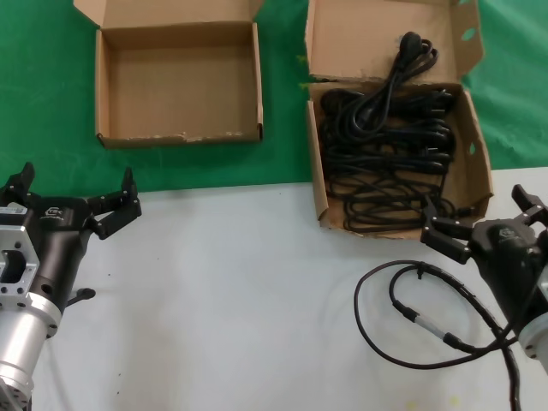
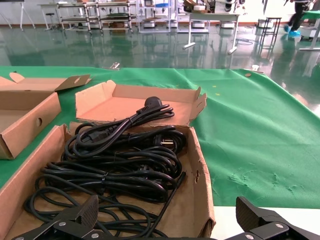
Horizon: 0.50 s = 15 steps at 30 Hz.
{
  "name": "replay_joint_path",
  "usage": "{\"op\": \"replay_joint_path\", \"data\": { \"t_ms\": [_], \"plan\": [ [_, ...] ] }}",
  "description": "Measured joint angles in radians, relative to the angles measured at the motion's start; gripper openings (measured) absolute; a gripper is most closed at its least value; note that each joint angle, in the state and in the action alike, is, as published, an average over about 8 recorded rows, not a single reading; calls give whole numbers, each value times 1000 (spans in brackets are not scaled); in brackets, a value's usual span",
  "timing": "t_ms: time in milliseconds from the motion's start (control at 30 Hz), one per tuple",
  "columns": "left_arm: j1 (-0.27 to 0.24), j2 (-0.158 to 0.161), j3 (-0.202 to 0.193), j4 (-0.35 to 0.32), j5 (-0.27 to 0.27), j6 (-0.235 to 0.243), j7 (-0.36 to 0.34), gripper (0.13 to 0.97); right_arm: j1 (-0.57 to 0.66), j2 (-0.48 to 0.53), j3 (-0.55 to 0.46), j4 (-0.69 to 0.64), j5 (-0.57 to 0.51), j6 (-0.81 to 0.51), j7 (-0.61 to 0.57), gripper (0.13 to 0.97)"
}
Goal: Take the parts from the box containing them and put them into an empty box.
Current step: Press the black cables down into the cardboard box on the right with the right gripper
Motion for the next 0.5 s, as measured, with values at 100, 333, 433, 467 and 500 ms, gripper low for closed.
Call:
{"op": "replay_joint_path", "data": {
  "t_ms": [100,333,433,467,500],
  "plan": [
    [0,0,0,0,0,0,0,965,0,0,0,0,0,0,0,966],
    [0,0,0,0,0,0,0,965,0,0,0,0,0,0,0,966],
    [0,0,0,0,0,0,0,954,0,0,0,0,0,0,0,966],
    [0,0,0,0,0,0,0,948,0,0,0,0,0,0,0,966],
    [0,0,0,0,0,0,0,942,0,0,0,0,0,0,0,966]
  ]
}}
